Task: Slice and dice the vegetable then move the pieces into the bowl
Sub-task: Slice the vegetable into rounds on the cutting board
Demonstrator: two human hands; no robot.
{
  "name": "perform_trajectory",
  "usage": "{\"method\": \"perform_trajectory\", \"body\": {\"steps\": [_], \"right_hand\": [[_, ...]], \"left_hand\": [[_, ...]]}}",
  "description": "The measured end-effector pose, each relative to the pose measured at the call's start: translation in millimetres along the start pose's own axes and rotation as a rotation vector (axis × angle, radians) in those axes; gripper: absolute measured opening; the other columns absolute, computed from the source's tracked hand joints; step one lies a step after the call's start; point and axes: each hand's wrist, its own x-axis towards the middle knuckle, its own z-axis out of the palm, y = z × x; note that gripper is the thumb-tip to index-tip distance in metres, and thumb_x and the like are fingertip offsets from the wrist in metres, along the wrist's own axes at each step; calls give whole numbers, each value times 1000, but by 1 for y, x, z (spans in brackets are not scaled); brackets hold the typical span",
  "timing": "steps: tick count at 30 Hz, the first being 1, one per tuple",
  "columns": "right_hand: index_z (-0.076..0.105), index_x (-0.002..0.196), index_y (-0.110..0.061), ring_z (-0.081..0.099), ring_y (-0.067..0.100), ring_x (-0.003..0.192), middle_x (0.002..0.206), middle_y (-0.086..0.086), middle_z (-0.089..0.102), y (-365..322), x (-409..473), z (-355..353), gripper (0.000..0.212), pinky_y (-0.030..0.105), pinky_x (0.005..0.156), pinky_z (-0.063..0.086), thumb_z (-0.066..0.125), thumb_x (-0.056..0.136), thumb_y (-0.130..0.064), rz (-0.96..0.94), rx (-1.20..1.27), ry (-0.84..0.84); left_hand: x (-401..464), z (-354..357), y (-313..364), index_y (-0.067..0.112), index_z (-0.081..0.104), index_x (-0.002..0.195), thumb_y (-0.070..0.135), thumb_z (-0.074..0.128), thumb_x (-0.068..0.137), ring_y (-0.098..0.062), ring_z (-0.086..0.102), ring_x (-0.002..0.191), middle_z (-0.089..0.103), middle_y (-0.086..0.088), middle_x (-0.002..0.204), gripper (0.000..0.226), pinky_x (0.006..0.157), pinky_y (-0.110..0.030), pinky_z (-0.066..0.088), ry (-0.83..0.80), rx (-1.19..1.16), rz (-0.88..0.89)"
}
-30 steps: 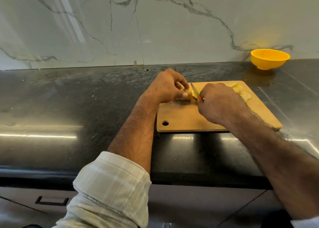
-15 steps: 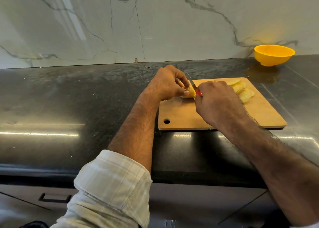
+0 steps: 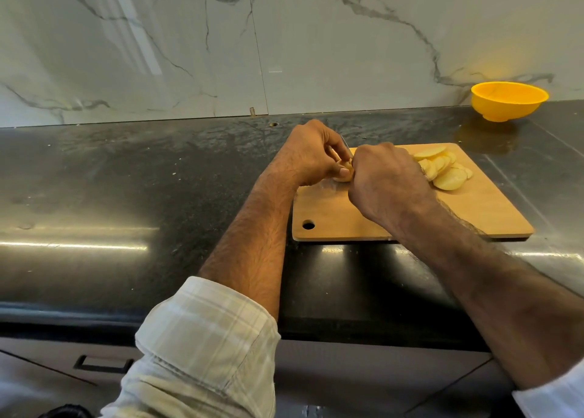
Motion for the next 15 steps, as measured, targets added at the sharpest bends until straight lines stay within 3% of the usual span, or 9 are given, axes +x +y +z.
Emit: {"method": "perform_trajectory", "body": {"steps": [7,13,15], "right_hand": [[63,125,-14,51,21,88,94,3,50,6,-6,11,29,35,73,46,68,99,-25,33,6,-25],[59,134,-17,59,27,112,123,10,62,6,-9,14,35,39,91,52,66,100,-25,-2,-4,-84],[61,128,-19,58,23,105,119,7,62,14,-13,19,31,38,89,54,67,99,-28,-2,-15,-57]], "left_hand": [[3,0,-1,23,82,93,13,91,80,-9,74,92,77,4,95,19,86,-35,65,0,5,-2],[3,0,-4,23,83,95,15,92,79,-11,74,93,78,3,96,20,86,-37,66,-2,-28,-29],[3,-1,-6,23,82,95,17,93,79,-11,74,94,78,3,96,20,87,-37,65,-7,-32,-18]]}}
